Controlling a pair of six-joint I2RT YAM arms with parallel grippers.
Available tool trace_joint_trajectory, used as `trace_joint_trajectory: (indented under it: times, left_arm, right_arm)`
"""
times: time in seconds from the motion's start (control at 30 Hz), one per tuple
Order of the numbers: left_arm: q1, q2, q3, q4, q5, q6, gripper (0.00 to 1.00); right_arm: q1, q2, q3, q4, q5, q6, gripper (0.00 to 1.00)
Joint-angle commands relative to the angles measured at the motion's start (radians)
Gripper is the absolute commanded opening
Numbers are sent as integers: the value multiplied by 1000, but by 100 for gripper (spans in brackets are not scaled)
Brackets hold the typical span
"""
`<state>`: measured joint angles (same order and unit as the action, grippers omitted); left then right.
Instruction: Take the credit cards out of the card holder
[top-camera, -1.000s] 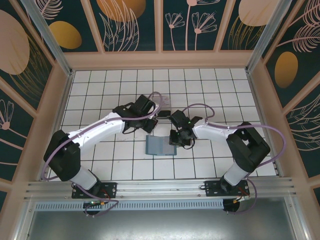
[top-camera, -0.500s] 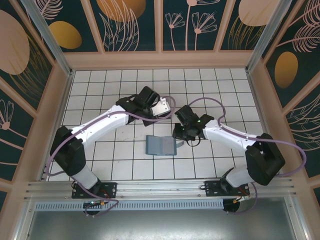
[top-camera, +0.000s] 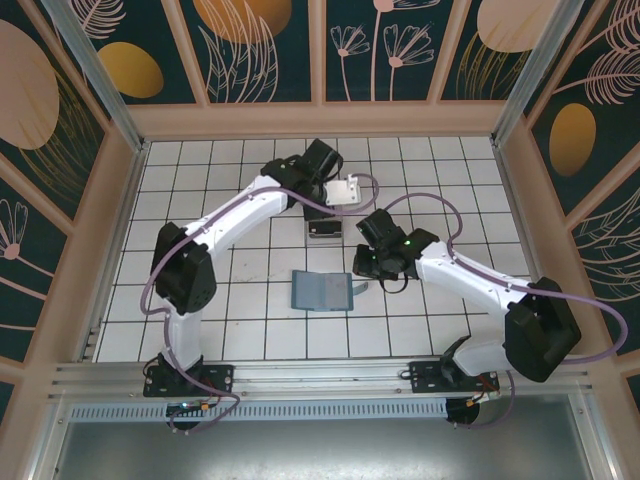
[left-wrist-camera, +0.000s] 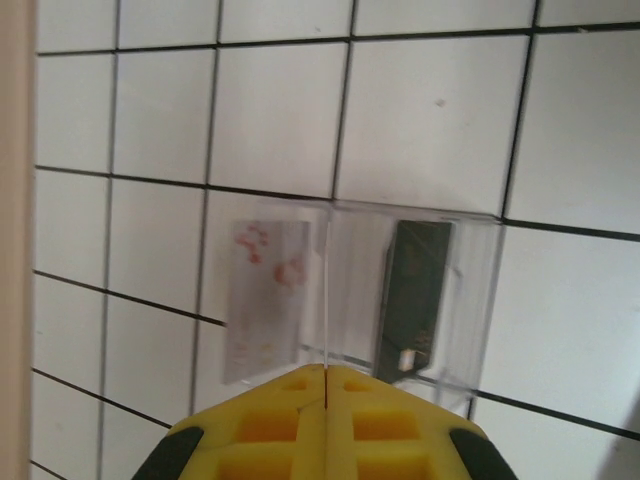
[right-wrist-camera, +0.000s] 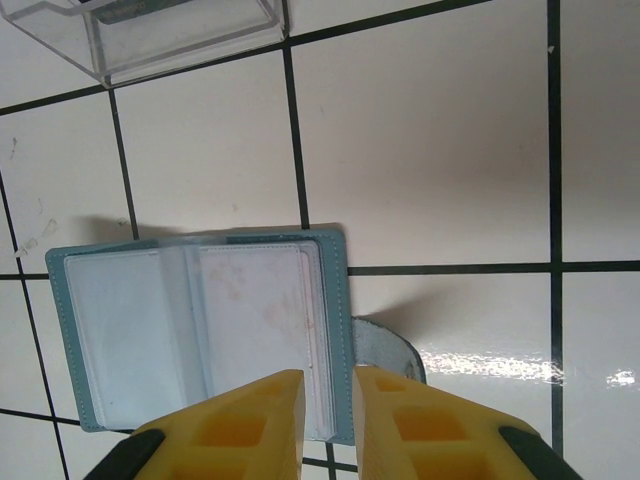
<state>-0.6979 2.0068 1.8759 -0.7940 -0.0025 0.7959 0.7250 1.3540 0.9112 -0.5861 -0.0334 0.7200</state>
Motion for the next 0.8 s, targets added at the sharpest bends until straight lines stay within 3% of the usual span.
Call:
trace_joint_trajectory:
  times: [0.0, 0.23, 0.77]
  left_arm:
    - [28, 100, 157, -167, 40, 70, 0]
    - [62, 265, 401, -330, 75, 131, 0]
    - [73, 350, 415, -292, 31, 134, 0]
  right_arm:
    - [-12, -26, 2, -42, 41, 22, 21]
    - [-28, -26, -6, -48, 34, 21, 21]
    - [-38, 31, -19, -19, 4, 13, 21]
